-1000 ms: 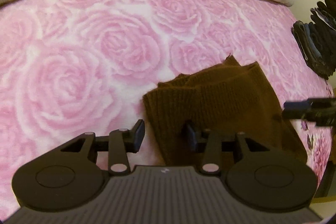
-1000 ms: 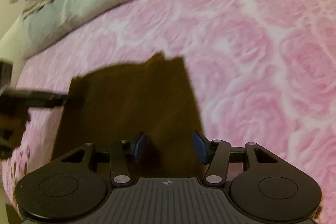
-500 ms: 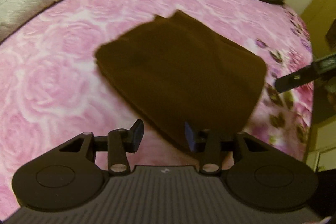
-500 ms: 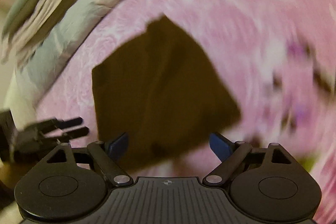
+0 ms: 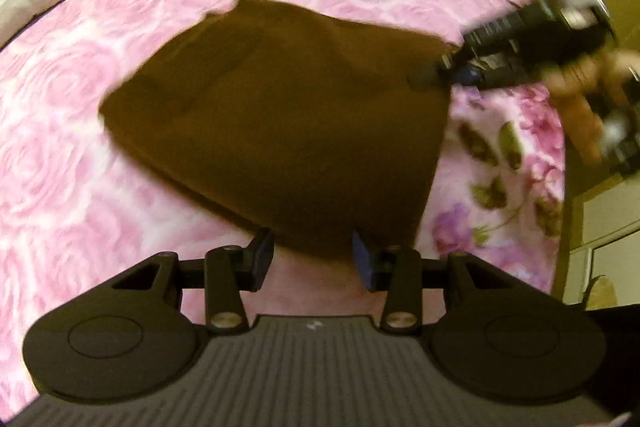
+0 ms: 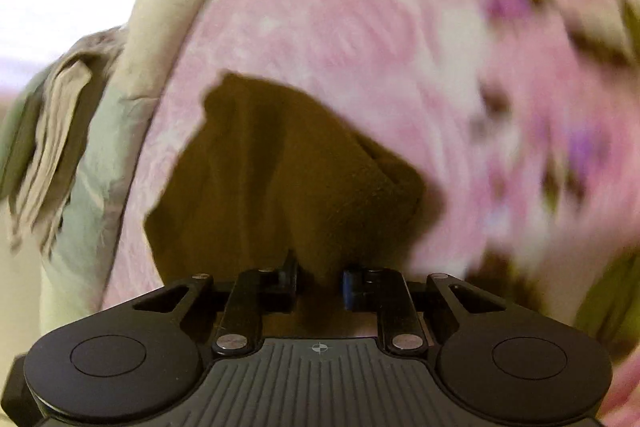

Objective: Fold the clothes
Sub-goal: 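Grasp the folded cardigan edge with the right tool while the left tool grasps its hem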

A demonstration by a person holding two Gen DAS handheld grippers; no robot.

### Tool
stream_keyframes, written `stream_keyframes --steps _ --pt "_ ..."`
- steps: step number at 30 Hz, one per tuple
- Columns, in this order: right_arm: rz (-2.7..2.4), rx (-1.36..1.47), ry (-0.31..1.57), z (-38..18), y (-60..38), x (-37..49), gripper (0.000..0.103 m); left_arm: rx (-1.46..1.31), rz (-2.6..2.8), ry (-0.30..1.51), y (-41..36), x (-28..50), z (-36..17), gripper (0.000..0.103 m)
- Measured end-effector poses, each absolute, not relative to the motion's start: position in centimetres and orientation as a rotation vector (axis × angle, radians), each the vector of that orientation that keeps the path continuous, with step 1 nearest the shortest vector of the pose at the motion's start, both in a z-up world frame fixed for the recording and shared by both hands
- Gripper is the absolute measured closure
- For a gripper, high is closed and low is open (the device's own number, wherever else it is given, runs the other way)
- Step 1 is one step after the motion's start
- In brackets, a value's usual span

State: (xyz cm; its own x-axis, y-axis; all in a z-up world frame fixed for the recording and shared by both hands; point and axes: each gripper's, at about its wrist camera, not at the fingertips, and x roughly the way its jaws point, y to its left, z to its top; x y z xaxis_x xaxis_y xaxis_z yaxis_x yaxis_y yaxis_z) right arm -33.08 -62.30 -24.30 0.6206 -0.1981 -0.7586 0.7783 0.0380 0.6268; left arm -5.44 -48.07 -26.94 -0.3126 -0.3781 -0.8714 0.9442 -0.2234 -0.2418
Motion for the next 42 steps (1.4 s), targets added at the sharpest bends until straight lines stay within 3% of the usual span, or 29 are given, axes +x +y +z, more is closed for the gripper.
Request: stream_keyframes --steps 6,10,11,12,13,14,23,31,32,33,34,36,39,42 --pt "-0.944 1.112 0.587 -20.7 -69.5 -36.7 0.084 0.946 -1.821 0.779 -48.6 -8.8 -25.7 0.06" --pt "-0.93 0.943 0.715 -19.1 -68.4 -36.1 0.083 1.187 -1.824 0.415 -48.0 -10.8 -26.5 0.052" --pt "-0.906 0.898 0.753 -18.9 -67.4 -35.6 0.069 1.257 -1.823 0.308 -47.7 -11.3 -27.0 0.052" --pt "-0.87 0.844 0.794 -18.7 -65.8 -35.0 0.029 1.308 -1.834 0.235 -47.5 -11.4 -27.5 0.052" --pt "-0.832 0.793 0.826 -18.7 -64.0 -34.2 0.015 1.358 -1.844 0.16 -47.3 -11.5 -28.0 0.052" --pt "-0.783 0.746 0.841 -18.6 -62.0 -33.6 0.013 1.396 -1.86 0.094 -47.1 -11.6 -28.5 0.052" --pt "-0.333 0.187 1.08 -21.3 -48.5 -24.2 0.013 1.555 -1.922 -0.16 -48.9 -10.6 -31.9 0.055" --pt "-0.251 -0.284 1.269 -27.2 -46.3 -20.8 0.013 1.454 -1.91 0.053 -52.7 -8.3 -31.5 0.048" --pt "-0.247 -0.289 1.265 -27.2 -46.6 -21.0 0.017 1.458 -1.916 0.036 -52.6 -8.2 -31.4 0.048" --pt "-0.261 -0.288 1.267 -26.9 -47.1 -21.2 0.04 1.465 -1.918 0.012 -52.2 -8.1 -31.3 0.048" --pt "-0.267 -0.258 1.262 -26.3 -47.8 -21.4 0.046 1.472 -1.919 -0.013 -51.8 -8.1 -31.2 0.048" --pt "-0.278 -0.19 1.249 -25.0 -49.2 -21.9 0.046 1.503 -1.902 -0.106 -50.3 -8.3 -31.1 0.048" --pt "-0.29 -0.028 1.205 -22.9 -51.7 -22.5 0.057 1.503 -1.891 -0.199 -48.3 -8.5 -30.7 0.038" --pt "-0.324 0.126 1.163 -21.1 -54.0 -22.7 0.06 1.464 -1.884 -0.243 -47.0 -9.0 -30.6 0.028"
